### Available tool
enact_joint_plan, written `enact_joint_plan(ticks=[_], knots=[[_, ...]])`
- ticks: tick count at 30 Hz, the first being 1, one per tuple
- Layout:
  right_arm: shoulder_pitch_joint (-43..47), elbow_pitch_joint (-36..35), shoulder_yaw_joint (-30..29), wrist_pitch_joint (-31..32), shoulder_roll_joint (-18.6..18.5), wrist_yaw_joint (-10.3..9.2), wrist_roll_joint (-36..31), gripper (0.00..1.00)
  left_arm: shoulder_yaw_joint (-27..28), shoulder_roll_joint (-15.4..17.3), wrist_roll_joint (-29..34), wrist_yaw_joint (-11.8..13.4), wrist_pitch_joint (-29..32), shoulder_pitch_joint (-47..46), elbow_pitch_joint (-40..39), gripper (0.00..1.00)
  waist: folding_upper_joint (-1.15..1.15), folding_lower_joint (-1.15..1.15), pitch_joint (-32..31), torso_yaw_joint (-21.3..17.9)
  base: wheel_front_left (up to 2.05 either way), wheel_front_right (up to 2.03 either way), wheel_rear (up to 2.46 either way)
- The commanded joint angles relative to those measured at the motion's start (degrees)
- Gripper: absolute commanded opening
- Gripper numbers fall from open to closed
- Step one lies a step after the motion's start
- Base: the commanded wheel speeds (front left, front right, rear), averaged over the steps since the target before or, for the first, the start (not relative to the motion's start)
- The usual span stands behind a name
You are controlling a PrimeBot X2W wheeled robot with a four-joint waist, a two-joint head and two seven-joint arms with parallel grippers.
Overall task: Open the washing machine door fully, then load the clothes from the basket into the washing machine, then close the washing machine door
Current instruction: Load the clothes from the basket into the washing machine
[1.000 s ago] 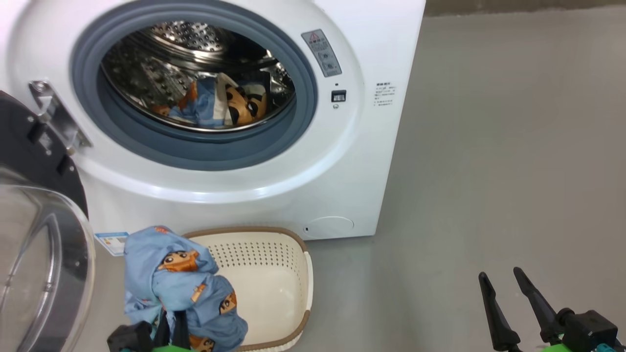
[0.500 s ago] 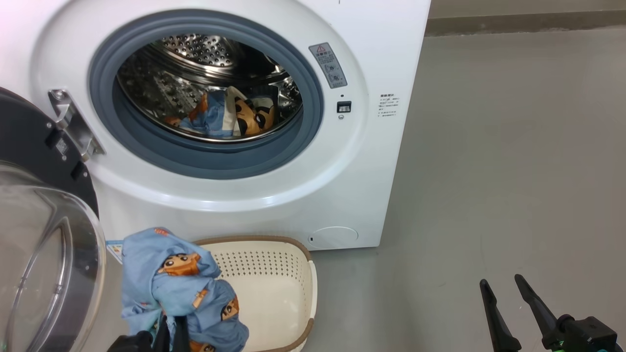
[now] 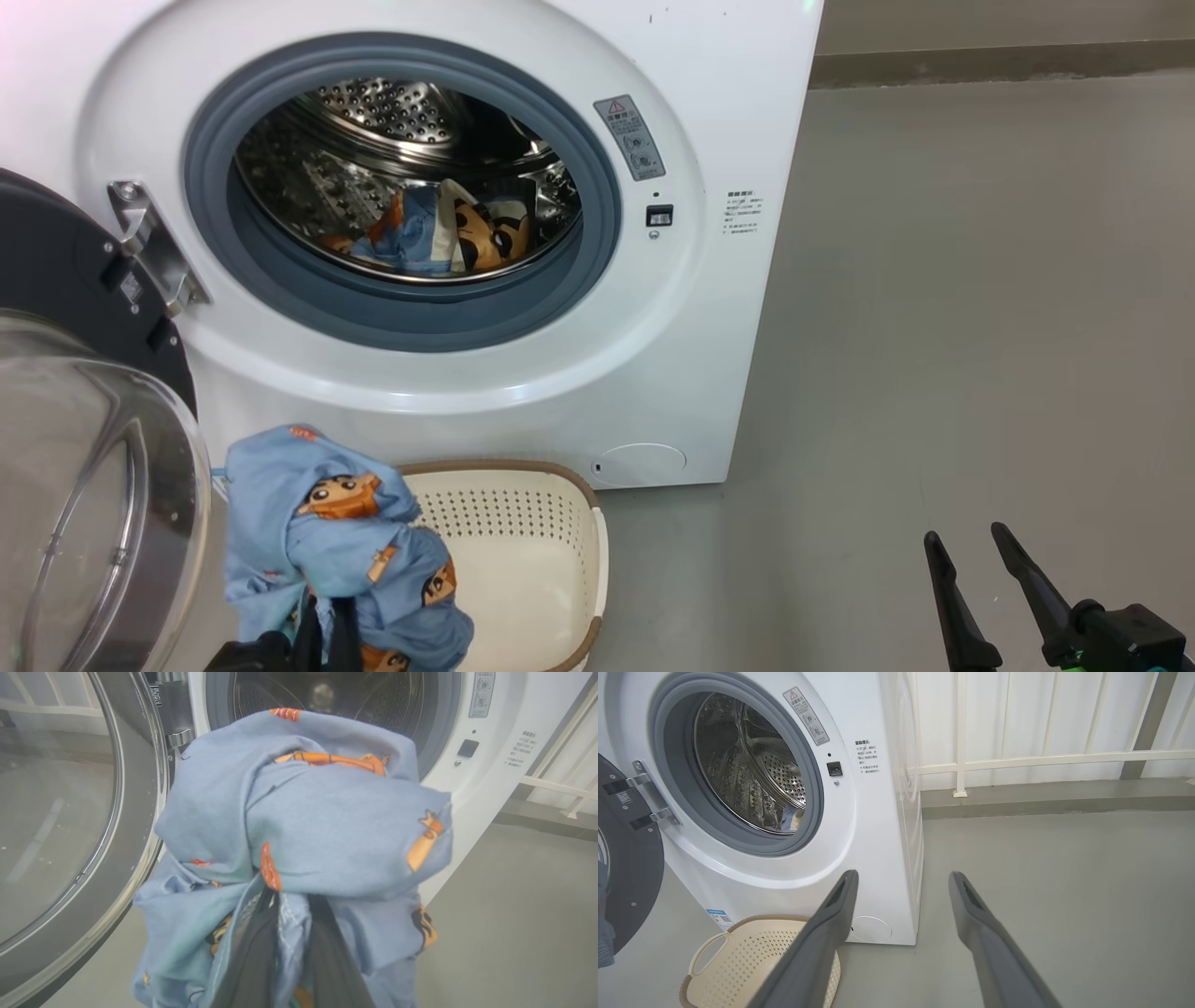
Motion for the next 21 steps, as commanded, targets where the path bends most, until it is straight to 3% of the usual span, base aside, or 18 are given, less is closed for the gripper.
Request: enact_joint_plan(ticks=[1, 21], knots=[[-0.6, -1.5, 1.0, -0.7, -0.6, 0.09, -0.8, 1.0, 2.0, 0.7, 0.7, 0.5, -0.6, -0.9, -2.4, 0.0, 0.0, 0.0, 0.0, 0.1, 0.0, 0.0, 0.0], [-0.8, -1.7, 1.2, -0.7, -0.1, 0.09, -0.9, 1.0, 1.5, 0.8, 2.1, 0.8, -0.6, -1.5, -5.7, 0.0, 0.0, 0.0, 1.2, -0.7, 0.0, 0.0, 0.0]])
